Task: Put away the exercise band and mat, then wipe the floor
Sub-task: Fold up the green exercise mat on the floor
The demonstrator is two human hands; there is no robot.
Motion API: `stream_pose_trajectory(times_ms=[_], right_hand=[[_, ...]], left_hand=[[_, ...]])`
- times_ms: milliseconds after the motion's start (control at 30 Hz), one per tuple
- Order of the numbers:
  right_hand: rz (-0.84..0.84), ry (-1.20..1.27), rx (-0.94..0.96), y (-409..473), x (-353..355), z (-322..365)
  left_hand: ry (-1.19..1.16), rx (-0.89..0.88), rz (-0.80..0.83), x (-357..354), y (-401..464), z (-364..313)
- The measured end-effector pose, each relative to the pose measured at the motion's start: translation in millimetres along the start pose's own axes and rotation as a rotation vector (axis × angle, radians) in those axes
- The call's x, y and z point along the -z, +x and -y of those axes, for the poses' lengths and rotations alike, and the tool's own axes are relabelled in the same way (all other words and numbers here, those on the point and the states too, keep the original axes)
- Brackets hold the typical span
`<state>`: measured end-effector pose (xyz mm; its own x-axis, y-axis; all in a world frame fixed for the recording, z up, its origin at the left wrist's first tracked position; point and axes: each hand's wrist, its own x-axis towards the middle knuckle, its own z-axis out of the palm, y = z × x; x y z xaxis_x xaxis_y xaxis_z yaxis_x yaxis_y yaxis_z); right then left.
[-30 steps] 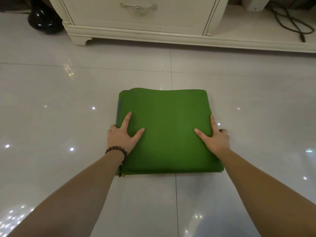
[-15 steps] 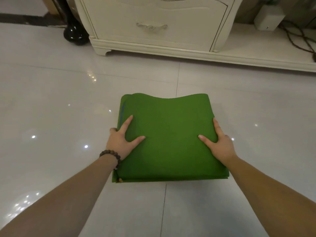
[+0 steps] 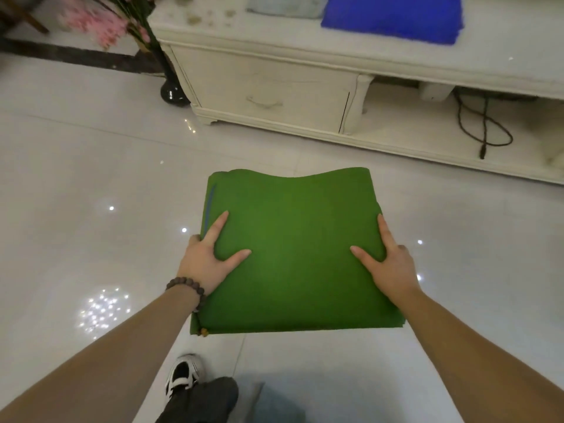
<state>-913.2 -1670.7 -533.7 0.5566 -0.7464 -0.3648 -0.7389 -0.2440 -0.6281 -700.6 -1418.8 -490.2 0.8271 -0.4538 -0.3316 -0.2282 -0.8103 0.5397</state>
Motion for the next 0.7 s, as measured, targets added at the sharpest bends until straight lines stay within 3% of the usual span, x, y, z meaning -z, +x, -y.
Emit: stream_pose_trajectory(times_ms=[300,700], right_hand=[[-0.052,0.028,-0.006,-103.6,256.5,-3.1],[-0.214,0.007,-0.15,-249.1,513.3,-105.6]], left_hand=[[-0.028,-0.04,0.0,44.0,-151.9,-215.8],[0.039,-0.22,0.159,5.2,-305.9,-449.0]])
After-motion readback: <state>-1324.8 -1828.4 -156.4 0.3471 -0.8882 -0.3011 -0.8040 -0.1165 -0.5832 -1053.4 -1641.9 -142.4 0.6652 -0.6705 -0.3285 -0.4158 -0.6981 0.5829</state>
